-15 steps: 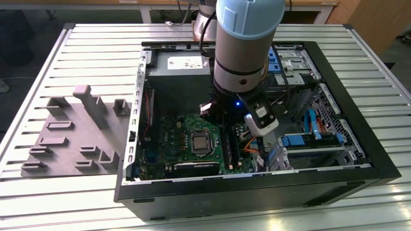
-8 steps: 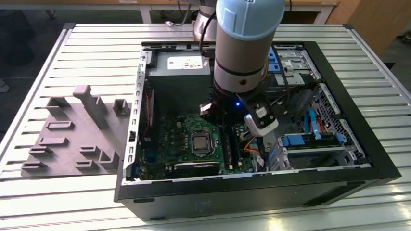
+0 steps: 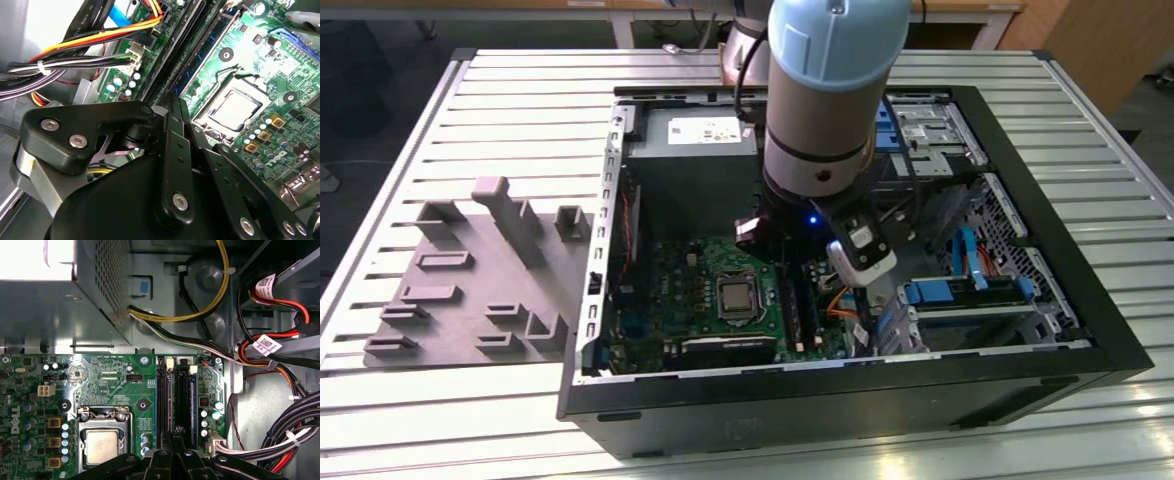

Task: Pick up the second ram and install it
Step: 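Insert the second ram into the second slot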

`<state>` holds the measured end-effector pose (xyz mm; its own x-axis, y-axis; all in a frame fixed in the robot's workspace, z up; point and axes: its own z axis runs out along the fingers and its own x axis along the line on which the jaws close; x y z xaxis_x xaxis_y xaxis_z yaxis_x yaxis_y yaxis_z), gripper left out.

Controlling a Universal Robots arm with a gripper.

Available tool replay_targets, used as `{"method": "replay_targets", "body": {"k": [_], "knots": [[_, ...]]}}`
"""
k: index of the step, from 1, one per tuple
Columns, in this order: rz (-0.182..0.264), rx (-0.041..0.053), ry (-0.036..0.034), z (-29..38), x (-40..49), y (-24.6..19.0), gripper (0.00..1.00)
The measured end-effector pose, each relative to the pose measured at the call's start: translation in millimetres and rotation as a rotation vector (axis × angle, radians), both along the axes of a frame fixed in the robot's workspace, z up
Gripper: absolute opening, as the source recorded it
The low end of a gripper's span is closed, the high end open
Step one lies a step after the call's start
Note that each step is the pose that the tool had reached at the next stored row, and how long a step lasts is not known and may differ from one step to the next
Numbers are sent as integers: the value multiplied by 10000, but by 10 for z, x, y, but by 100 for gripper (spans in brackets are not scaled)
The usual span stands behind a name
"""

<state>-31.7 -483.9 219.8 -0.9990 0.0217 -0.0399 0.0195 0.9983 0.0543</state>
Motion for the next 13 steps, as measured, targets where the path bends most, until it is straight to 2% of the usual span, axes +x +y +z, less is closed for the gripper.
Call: {"method": "replay_targets", "body": {"k": [13], "knots": [[0, -4, 1, -29, 0, 0, 11]]}}
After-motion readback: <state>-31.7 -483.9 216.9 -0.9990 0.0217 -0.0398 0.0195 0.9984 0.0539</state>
